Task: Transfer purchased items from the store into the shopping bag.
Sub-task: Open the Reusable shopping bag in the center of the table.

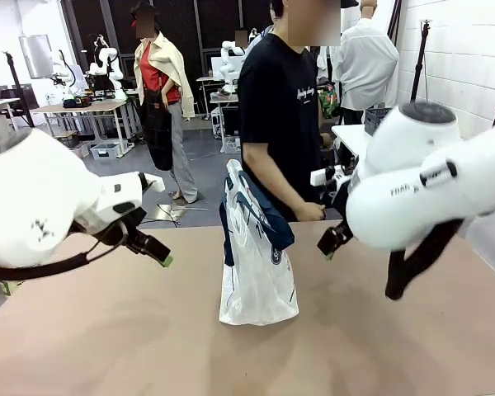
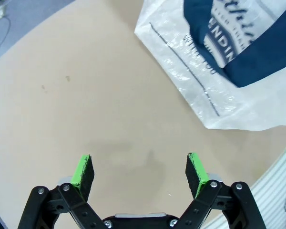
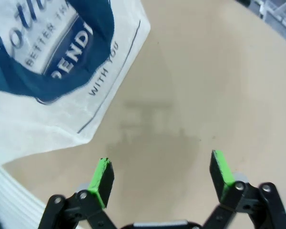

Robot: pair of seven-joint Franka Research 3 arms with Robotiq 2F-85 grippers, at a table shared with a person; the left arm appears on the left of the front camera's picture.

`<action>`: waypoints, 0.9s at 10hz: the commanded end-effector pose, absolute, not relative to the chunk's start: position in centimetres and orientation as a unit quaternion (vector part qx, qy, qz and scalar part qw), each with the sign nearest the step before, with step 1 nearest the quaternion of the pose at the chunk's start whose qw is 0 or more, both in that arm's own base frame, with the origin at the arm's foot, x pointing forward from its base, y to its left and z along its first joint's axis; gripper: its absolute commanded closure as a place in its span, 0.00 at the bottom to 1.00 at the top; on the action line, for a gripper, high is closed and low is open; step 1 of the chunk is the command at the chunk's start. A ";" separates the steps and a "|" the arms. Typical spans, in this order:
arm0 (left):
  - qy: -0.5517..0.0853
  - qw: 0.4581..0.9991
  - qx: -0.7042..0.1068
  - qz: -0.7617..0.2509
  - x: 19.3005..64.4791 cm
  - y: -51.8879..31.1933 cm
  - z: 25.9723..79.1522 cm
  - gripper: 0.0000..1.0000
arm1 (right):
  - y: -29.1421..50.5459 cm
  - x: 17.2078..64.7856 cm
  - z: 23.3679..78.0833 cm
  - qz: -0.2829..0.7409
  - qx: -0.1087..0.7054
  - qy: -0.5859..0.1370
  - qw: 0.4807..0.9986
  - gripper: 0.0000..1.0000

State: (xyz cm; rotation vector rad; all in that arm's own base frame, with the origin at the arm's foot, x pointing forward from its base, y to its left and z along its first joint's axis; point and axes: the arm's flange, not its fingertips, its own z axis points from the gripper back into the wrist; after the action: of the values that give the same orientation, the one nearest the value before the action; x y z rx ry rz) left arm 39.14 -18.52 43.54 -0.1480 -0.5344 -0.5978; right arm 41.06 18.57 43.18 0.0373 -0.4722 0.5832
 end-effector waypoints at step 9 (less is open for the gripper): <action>-0.213 0.941 -0.127 -0.230 42.4 -19.6 54.8 0.00 | 22.9 49.5 55.3 0.257 0.024 -0.197 0.946 0.00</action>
State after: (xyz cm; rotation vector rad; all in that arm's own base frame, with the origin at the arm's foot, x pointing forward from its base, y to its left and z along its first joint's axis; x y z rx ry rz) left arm 42.78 -19.79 55.60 -0.2673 -0.4409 -0.4746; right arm 50.60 23.90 55.75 0.0407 -0.4085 0.5272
